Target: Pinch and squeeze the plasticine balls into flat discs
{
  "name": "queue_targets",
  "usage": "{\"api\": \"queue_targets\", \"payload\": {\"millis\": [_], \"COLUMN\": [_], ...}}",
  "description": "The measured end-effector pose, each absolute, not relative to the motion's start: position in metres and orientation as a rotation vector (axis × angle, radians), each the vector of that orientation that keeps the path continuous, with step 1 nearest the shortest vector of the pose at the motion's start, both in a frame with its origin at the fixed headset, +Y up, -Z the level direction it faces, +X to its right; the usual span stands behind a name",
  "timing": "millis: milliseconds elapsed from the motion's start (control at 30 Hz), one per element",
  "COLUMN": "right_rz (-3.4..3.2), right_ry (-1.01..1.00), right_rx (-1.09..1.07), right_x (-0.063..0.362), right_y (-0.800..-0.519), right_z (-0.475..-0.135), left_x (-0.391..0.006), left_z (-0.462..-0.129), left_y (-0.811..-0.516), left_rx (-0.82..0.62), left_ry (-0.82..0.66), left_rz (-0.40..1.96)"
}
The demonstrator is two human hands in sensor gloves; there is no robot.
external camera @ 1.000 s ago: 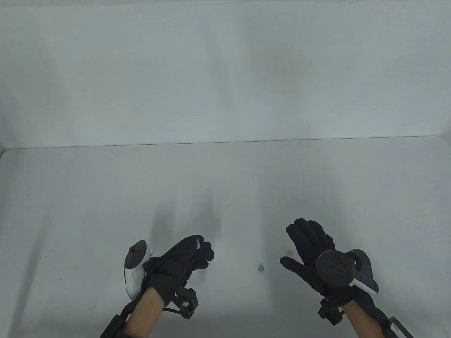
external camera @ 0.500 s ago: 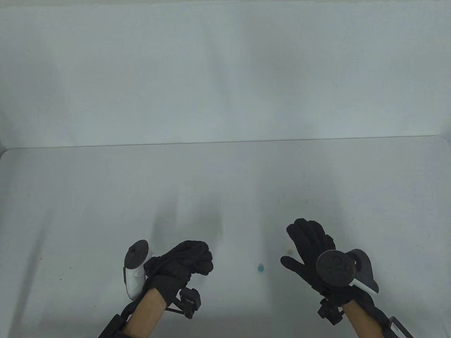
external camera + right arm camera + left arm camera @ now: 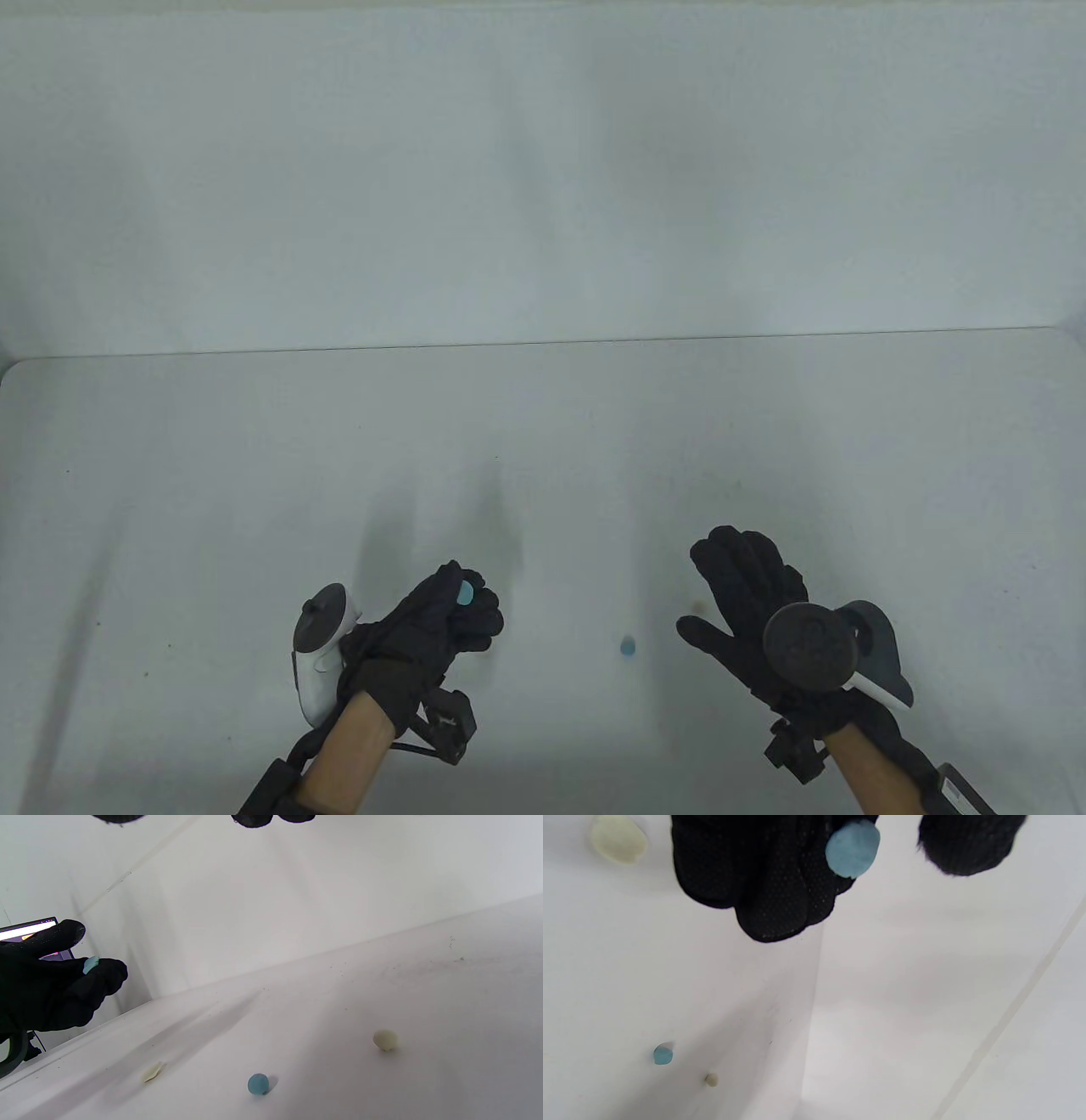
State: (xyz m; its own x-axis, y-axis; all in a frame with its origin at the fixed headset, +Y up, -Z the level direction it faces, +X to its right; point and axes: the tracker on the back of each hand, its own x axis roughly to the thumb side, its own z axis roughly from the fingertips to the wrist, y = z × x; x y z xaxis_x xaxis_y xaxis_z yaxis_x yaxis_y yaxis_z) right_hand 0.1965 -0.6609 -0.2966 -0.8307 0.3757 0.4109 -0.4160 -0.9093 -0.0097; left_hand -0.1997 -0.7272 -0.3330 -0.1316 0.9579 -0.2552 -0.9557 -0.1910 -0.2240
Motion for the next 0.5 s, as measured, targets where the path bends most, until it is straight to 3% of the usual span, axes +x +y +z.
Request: {"api": "queue_targets", "payload": {"millis": [400, 500], "right_rz": [2.665, 2.66], "right_ry": [-0.132, -0.134], "right_rx": [0.575, 0.578], "right_x": [0.1955, 0.1954], "right_y": [-0.6609, -0.6605], "right_z": [-0.2963, -0.2964], "left_x": [-0.2036, -0.2028], "left_z": [-0.3341, -0.3342], "left_y": [-0.7228, -0.7278], "left_rx": [-0.326, -0.364], "left_ry": [0.017, 0.033], "left_rz": [1.581, 1.678]}}
